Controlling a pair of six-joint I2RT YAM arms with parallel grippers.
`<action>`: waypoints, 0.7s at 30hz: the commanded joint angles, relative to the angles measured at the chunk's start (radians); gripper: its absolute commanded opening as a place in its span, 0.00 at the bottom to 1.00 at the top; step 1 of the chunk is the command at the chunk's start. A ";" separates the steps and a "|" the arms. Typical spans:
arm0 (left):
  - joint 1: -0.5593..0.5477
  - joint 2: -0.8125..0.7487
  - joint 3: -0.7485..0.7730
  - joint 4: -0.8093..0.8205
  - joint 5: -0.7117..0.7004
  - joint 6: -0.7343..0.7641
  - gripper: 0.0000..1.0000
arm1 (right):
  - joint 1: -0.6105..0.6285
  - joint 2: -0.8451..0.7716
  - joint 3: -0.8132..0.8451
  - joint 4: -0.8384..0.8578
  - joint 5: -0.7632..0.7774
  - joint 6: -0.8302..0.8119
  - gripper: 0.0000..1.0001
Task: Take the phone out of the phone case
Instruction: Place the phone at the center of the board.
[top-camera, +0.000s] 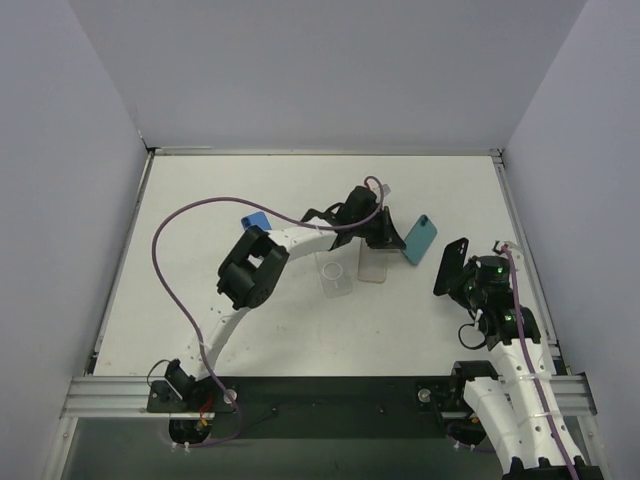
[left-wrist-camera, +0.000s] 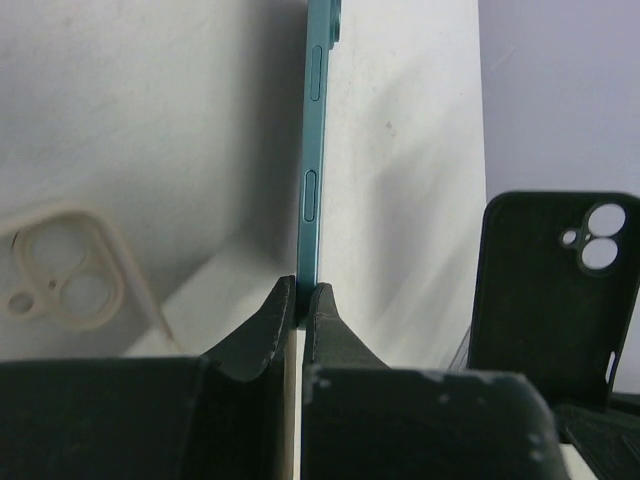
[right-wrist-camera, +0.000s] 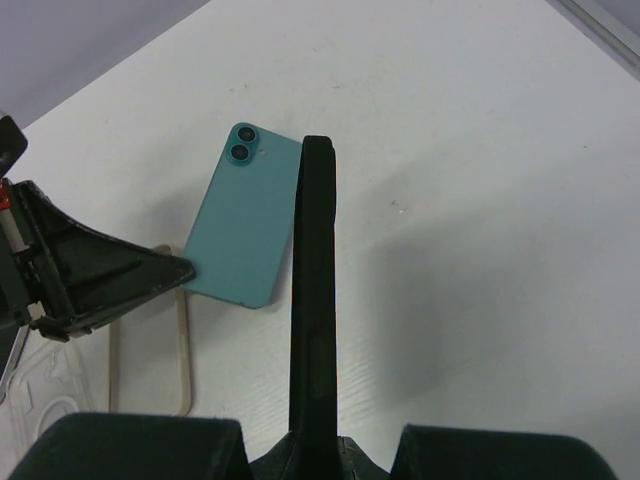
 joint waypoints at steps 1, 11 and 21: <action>-0.012 0.077 0.172 0.001 -0.042 -0.018 0.00 | -0.005 0.009 0.019 -0.021 0.028 0.029 0.00; -0.031 0.206 0.435 -0.242 -0.076 0.064 0.50 | -0.021 0.015 -0.045 -0.008 0.022 0.062 0.00; -0.026 0.062 0.432 -0.372 -0.084 0.166 0.92 | -0.147 0.027 -0.215 0.160 -0.128 0.171 0.00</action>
